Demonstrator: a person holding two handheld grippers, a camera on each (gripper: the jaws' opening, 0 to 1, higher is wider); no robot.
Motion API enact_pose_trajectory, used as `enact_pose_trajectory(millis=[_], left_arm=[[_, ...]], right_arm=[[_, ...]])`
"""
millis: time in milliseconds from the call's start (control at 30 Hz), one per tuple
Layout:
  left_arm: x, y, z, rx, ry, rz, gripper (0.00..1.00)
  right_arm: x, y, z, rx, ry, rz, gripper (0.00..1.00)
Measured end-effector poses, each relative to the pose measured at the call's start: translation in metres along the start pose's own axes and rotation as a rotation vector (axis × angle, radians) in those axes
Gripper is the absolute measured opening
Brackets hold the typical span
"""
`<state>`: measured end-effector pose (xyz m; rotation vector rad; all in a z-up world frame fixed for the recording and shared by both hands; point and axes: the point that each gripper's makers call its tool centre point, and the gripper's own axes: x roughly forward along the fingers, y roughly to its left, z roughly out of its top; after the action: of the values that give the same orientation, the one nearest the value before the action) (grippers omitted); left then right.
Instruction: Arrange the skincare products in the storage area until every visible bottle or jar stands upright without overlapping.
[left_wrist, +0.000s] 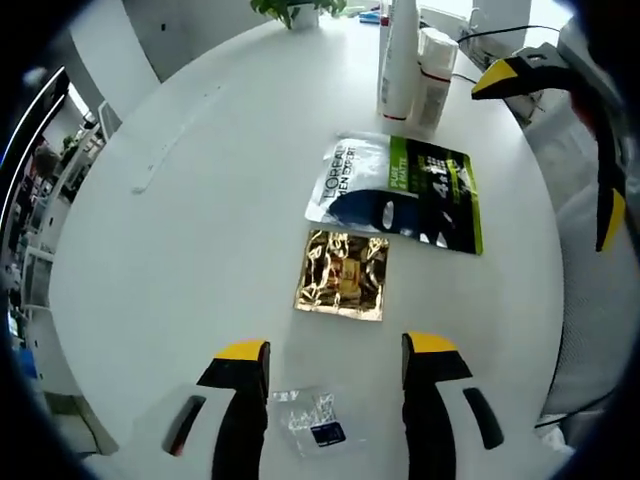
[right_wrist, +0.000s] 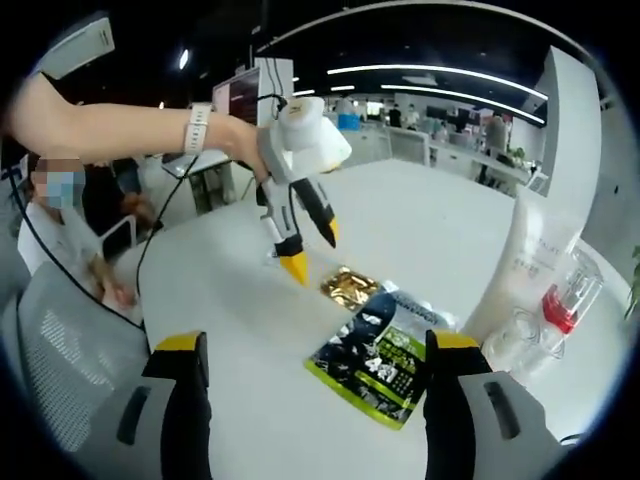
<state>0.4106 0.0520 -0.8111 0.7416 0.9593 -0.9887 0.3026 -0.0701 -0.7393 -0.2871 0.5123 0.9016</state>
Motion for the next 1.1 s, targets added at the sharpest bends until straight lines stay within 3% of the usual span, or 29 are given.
enact_pose_trajectory(millis=[500,800,933,1100], left_arm=[[-0.016,0.01,-0.047,-0.159,0.048,0.073,0.59],[-0.01,0.005,-0.064,-0.21,0.075,0.087,0.62],[-0.011,0.005,-0.063,-0.263,0.061,0.089,0.61],[-0.009,0.006,-0.064,-0.259,0.069,0.09,0.59]], right_arm=[[-0.001,0.005,0.008,-0.007,-0.02,0.01,0.89],[-0.002,0.007,0.008,-0.011,-0.02,0.008,0.88],[-0.003,0.006,0.008,-0.008,-0.02,0.006,0.88],[-0.004,0.004,0.007,-0.003,-0.019,0.002,0.87]])
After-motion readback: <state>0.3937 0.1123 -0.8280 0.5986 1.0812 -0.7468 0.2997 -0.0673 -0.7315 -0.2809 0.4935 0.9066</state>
